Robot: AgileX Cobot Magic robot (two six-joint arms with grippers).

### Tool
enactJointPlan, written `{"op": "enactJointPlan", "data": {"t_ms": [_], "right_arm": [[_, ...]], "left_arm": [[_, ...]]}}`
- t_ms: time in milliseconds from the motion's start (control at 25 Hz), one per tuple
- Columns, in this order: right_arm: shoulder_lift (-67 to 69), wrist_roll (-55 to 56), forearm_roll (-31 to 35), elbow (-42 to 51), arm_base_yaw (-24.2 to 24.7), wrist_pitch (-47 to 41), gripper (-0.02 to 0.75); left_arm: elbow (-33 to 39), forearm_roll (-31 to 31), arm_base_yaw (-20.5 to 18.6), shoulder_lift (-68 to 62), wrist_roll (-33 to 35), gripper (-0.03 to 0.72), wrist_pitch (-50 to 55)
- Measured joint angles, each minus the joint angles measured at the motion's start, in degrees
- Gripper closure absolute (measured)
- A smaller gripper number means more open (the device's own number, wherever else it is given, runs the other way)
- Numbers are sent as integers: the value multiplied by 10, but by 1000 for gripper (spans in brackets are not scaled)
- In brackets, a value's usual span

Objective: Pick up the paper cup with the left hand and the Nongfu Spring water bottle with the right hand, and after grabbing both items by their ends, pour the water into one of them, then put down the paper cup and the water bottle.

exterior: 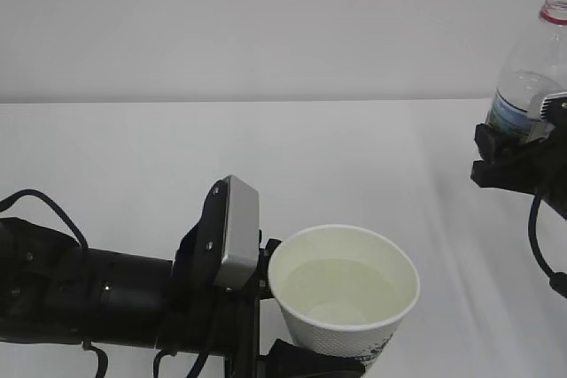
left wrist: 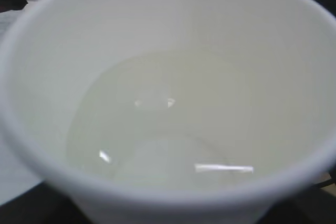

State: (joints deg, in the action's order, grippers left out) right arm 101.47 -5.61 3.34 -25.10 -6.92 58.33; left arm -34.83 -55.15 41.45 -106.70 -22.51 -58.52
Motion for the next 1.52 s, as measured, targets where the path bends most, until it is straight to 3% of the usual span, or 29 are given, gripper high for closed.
{"op": "enactJointPlan", "data": {"t_ms": [1520], "right_arm": [[246, 2, -8, -234, 0, 37, 256]], "left_arm": [[0, 4, 0, 0, 0, 154, 1]]}}
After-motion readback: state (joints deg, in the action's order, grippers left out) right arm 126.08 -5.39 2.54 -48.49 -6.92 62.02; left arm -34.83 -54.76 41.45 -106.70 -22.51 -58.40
